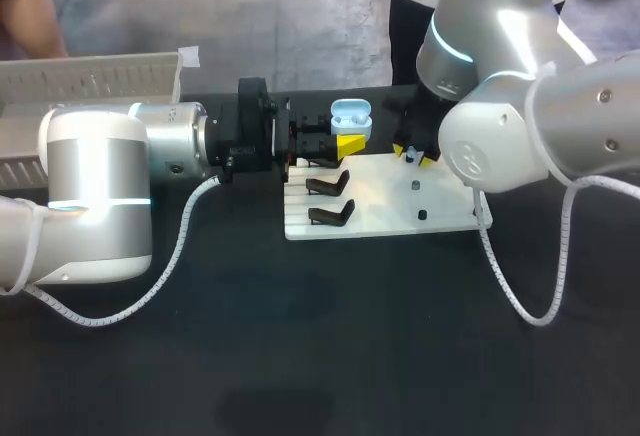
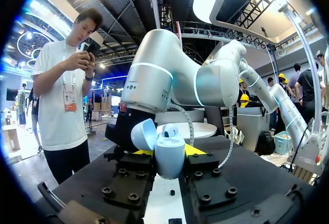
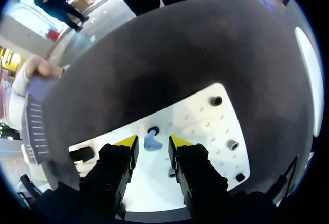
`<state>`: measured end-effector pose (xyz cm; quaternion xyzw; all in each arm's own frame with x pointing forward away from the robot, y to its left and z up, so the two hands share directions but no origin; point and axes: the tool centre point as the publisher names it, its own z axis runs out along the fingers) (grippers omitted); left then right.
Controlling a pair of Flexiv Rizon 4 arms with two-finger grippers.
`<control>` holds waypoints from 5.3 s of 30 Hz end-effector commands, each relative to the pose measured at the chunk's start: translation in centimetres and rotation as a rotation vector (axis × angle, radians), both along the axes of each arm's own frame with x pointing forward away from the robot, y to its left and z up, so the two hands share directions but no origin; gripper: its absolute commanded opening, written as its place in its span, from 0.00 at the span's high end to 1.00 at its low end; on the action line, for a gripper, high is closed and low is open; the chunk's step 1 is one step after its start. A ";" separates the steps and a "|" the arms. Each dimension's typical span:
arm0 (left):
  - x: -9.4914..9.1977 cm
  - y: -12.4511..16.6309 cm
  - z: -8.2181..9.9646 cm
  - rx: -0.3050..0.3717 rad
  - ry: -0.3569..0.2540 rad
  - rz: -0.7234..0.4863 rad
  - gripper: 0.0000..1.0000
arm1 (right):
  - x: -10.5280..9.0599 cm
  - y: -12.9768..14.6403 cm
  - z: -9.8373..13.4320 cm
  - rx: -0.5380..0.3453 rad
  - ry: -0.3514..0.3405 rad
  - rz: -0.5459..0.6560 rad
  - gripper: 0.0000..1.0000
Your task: Pick up each earbud case from the left stands, insert the matching earbuds, close the lid, and place the case in the box.
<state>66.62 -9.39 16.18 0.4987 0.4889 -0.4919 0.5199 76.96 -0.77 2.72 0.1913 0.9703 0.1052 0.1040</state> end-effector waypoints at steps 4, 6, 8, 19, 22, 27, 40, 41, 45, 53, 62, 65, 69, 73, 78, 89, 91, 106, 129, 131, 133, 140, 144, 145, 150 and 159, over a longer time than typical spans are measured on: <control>-0.1 0.0 -0.1 -0.004 -0.004 0.006 1.00 | 0.3 0.2 0.3 -0.002 -0.003 -0.006 0.66; -0.1 0.0 -0.1 -0.004 -0.004 0.006 1.00 | 0.3 0.2 0.3 -0.002 -0.003 -0.007 0.67; -0.1 0.0 -0.1 -0.004 -0.004 0.006 1.00 | 0.2 0.2 0.3 -0.003 -0.002 -0.008 0.69; -0.1 0.0 -0.1 -0.004 -0.004 0.006 1.00 | -0.2 0.2 0.4 -0.007 0.000 -0.019 0.69; -0.1 0.0 -0.1 -0.004 -0.004 0.006 1.00 | -0.2 0.2 0.4 -0.010 -0.002 -0.023 0.70; -0.1 0.0 -0.1 -0.004 -0.004 0.006 1.00 | -0.2 0.2 0.3 -0.013 0.003 -0.024 0.74; -0.1 0.0 -0.1 -0.004 -0.004 0.006 1.00 | -0.1 0.0 0.3 -0.018 0.011 -0.028 1.00; -0.1 0.0 -0.1 -0.004 -0.004 0.006 1.00 | -0.1 0.0 0.3 -0.019 0.012 -0.028 1.00; -0.1 0.0 -0.1 -0.004 -0.004 0.006 1.00 | -0.6 -0.2 0.7 -0.013 0.016 -0.029 1.00; -0.1 0.0 -0.1 -0.004 -0.004 0.006 1.00 | -2.2 -0.9 2.3 0.007 0.004 -0.013 1.00; -0.1 0.0 -0.1 -0.004 -0.004 0.006 1.00 | -4.6 -1.3 5.1 0.053 -0.004 0.067 1.00; -0.1 0.0 -0.1 -0.004 -0.004 0.006 1.00 | -5.4 -1.6 6.4 0.059 -0.012 0.112 1.00; -0.1 0.0 -0.1 -0.004 -0.004 0.006 1.00 | -6.9 -1.6 8.3 0.068 -0.022 0.207 1.00; -0.1 0.0 -0.1 -0.004 -0.004 0.006 1.00 | -8.3 -1.5 10.2 0.067 -0.030 0.273 1.00; -0.1 0.0 -0.1 -0.004 -0.004 0.006 1.00 | -10.3 -1.0 12.2 0.063 -0.008 0.391 1.00; -0.1 0.0 -0.1 -0.004 -0.004 0.006 1.00 | -13.4 0.8 16.1 0.023 0.037 0.563 1.00; -0.1 0.0 -0.1 -0.004 -0.004 0.006 1.00 | -13.7 1.1 16.9 0.015 0.036 0.577 1.00; -0.1 0.0 -0.1 -0.004 -0.004 0.006 1.00 | -13.3 4.4 20.3 -0.035 0.001 0.726 1.00; -0.1 0.0 -0.1 -0.004 -0.004 0.006 1.00 | -11.9 8.7 20.3 -0.084 0.003 0.874 1.00; -0.1 0.0 -0.1 -0.004 -0.004 0.006 1.00 | -11.8 8.9 20.2 -0.087 0.007 0.879 1.00; -0.1 0.0 -0.1 -0.004 -0.004 0.006 1.00 | -11.8 9.2 20.2 -0.088 0.008 0.885 1.00; -0.1 0.0 -0.1 -0.004 -0.004 0.006 1.00 | -12.0 9.6 19.9 -0.093 0.013 0.894 1.00; -0.1 0.0 -0.1 -0.004 -0.004 0.006 1.00 | -12.1 9.6 19.5 -0.095 0.015 0.890 1.00; -0.1 0.0 -0.1 -0.004 -0.004 0.006 1.00 | -12.1 9.6 19.5 -0.094 0.016 0.889 1.00; -0.1 0.0 -0.1 -0.004 -0.004 0.006 1.00 | -12.2 9.7 19.2 -0.088 0.016 0.886 1.00; -0.1 0.0 -0.1 -0.004 -0.004 0.006 1.00 | -12.0 10.0 18.8 -0.095 0.011 0.881 1.00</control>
